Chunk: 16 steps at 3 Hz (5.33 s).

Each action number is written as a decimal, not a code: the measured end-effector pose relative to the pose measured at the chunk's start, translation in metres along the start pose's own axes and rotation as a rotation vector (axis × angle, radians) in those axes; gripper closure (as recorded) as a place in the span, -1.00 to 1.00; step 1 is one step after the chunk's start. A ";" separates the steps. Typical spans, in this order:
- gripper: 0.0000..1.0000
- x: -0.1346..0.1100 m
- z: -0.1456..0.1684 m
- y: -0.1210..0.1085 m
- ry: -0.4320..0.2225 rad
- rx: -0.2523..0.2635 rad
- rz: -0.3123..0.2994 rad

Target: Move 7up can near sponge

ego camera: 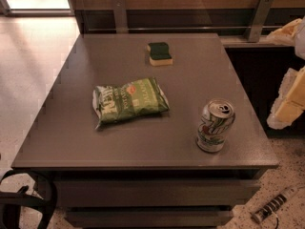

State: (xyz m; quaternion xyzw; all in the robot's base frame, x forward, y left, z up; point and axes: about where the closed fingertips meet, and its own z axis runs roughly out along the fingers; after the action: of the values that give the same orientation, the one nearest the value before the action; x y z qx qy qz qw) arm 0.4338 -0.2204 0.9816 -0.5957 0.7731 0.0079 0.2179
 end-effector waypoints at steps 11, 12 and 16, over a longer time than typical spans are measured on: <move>0.12 -0.043 0.102 0.055 -1.051 -0.142 0.190; 0.59 -0.045 0.101 0.056 -1.051 -0.144 0.186; 1.00 -0.034 0.061 -0.063 -1.037 -0.062 0.401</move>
Offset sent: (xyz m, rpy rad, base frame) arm 0.0034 0.0074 -0.0271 0.7952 -0.1621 0.1445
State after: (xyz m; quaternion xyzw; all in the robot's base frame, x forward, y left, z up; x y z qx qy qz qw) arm 0.5182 -0.1912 0.9541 -0.3613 0.6623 0.3639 0.5463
